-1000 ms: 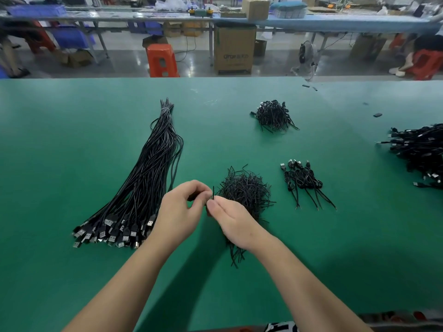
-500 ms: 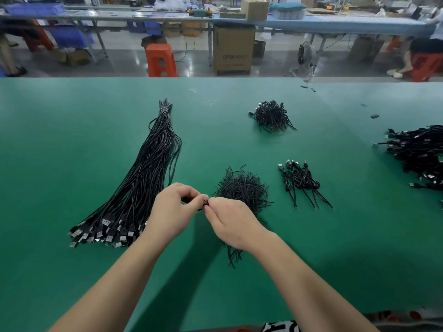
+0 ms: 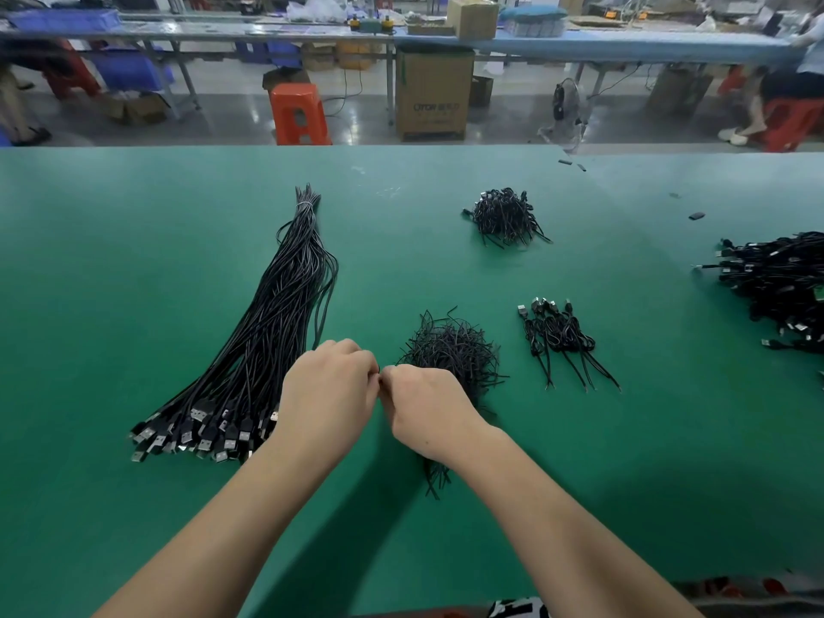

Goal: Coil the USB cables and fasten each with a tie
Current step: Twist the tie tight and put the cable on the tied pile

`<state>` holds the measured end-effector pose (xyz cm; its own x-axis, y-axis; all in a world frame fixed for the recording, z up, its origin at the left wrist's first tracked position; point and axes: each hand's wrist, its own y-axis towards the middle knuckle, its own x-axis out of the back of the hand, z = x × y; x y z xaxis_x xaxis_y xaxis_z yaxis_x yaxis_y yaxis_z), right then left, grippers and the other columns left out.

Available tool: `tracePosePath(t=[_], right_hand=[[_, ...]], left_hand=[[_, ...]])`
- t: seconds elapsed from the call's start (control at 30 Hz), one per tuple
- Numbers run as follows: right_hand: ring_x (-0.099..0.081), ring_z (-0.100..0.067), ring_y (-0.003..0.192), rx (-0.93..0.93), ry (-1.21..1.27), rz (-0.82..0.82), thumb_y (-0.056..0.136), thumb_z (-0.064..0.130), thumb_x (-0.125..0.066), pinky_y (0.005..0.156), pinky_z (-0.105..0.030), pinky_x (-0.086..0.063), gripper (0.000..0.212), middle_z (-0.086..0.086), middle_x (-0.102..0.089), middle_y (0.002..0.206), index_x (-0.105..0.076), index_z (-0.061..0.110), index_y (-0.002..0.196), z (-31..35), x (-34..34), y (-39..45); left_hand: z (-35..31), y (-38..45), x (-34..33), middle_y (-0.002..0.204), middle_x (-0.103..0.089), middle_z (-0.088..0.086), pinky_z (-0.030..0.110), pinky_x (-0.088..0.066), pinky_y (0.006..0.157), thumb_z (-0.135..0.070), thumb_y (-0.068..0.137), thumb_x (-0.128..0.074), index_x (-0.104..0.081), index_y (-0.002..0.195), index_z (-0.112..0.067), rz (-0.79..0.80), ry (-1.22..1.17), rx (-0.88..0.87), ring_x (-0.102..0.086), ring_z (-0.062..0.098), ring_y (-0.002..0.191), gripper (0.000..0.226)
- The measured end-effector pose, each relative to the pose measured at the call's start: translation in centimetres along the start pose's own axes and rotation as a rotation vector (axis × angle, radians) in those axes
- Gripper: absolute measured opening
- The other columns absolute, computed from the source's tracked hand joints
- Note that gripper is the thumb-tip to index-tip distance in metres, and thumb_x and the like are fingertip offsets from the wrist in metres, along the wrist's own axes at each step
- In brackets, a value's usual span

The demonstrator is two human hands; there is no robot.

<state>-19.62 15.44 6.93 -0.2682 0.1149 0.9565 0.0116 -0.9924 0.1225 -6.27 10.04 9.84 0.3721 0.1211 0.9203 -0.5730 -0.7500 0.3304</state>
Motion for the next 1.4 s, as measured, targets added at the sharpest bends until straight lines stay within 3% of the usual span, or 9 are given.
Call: tracePosePath(t=[0.27, 0.33, 0.43, 0.53, 0.63, 0.73, 0.97, 1.17, 1.4], right_hand=[[-0.061, -0.029, 0.089, -0.131, 0.040, 0.033, 0.103, 0.025, -0.042, 0.066, -0.033, -0.032, 0.013, -0.004, -0.061, 0.100, -0.051, 0.015, 0.101, 0.4, -0.8, -0.2], [-0.062, -0.026, 0.084, -0.222, 0.330, 0.090, 0.101, 0.028, -0.051, 0.068, -0.034, -0.042, 0.013, -0.001, -0.064, 0.093, -0.056, 0.016, 0.103, 0.0, -0.4, 0.3], [-0.069, -0.020, 0.076, -0.318, 1.132, 0.246, 0.099, 0.030, -0.059, 0.073, -0.034, -0.058, 0.029, -0.002, -0.073, 0.091, -0.062, 0.012, 0.122, -1.8, 1.4, 0.2], [-0.070, -0.025, 0.084, -0.380, 1.517, 0.118, 0.103, 0.033, -0.050, 0.076, -0.035, -0.058, 0.031, -0.007, -0.075, 0.106, -0.066, 0.013, 0.121, -3.8, 2.8, -0.2], [-0.070, -0.019, 0.083, -0.341, 1.287, -0.040, 0.102, 0.013, -0.055, 0.072, -0.031, -0.059, 0.023, -0.002, -0.074, 0.112, -0.070, 0.025, 0.115, -3.9, 2.3, -0.3], [-0.071, -0.015, 0.073, -0.249, 1.015, -0.045, 0.096, 0.025, -0.066, 0.076, -0.034, -0.059, 0.030, 0.001, -0.076, 0.091, -0.065, 0.050, 0.111, -2.3, 1.5, 0.2], [-0.067, -0.001, 0.067, -0.246, 0.969, -0.164, 0.095, 0.026, -0.065, 0.053, -0.023, -0.049, 0.029, 0.014, -0.071, 0.070, -0.069, 0.050, 0.080, -0.7, 1.1, 1.5], [-0.047, -0.012, 0.058, -0.297, 0.909, -0.101, 0.100, 0.032, -0.053, 0.063, -0.031, -0.040, 0.028, 0.001, -0.050, 0.061, -0.065, 0.011, 0.084, -1.1, 0.6, 1.6], [-0.039, -0.003, 0.048, -0.337, 1.132, 0.024, 0.100, 0.031, -0.053, 0.053, -0.026, -0.037, 0.030, 0.009, -0.052, 0.063, -0.075, 0.035, 0.081, -1.3, 0.1, 2.0]], left_hand=[[-0.9, -0.3, -0.6, 0.067, -0.058, 0.011, 0.039, -0.052, 0.053, -0.001, 0.062, -0.083, -0.059, 0.065, -0.008, 0.054, 0.147, -0.166, -0.058, 0.031, 0.063, 0.026], [-0.5, -0.3, -0.6, 0.072, -0.059, 0.013, 0.041, -0.054, 0.057, 0.000, 0.065, -0.081, -0.059, 0.070, -0.007, 0.044, 0.162, -0.183, -0.060, 0.034, 0.067, 0.023], [1.0, 0.1, -0.8, 0.084, -0.062, 0.013, 0.042, -0.053, 0.067, -0.006, 0.080, -0.074, -0.064, 0.083, -0.005, -0.001, 0.028, -0.024, -0.062, 0.035, 0.079, 0.010], [2.8, 0.6, -0.5, 0.094, -0.065, 0.004, 0.036, -0.048, 0.072, -0.018, 0.095, -0.060, -0.064, 0.096, -0.011, -0.030, -0.243, 0.237, -0.062, 0.026, 0.086, 0.007], [3.4, 1.0, -0.6, 0.078, -0.063, -0.006, 0.022, -0.038, 0.057, -0.021, 0.097, -0.058, -0.059, 0.087, -0.020, -0.003, -0.477, 0.412, -0.058, 0.011, 0.071, 0.010], [2.4, 1.0, -0.9, 0.073, -0.064, -0.002, 0.028, -0.038, 0.055, -0.021, 0.096, -0.059, -0.059, 0.082, -0.022, 0.053, -0.602, 0.429, -0.055, 0.012, 0.063, 0.014], [1.0, 0.6, -1.3, 0.070, -0.060, -0.005, 0.022, -0.034, 0.054, -0.020, 0.098, -0.058, -0.053, 0.081, -0.023, 0.055, -0.590, 0.378, -0.052, 0.011, 0.062, 0.018], [0.3, -0.4, -1.8, 0.090, -0.059, 0.004, 0.038, -0.041, 0.070, -0.014, 0.100, -0.052, -0.056, 0.095, -0.011, -0.070, -0.283, 0.153, -0.056, 0.027, 0.081, 0.007], [1.4, -1.2, -2.7, 0.082, -0.061, 0.009, 0.036, -0.035, 0.070, -0.002, 0.085, -0.048, -0.060, 0.085, -0.007, -0.265, 0.025, -0.228, -0.058, 0.033, 0.073, 0.013]])
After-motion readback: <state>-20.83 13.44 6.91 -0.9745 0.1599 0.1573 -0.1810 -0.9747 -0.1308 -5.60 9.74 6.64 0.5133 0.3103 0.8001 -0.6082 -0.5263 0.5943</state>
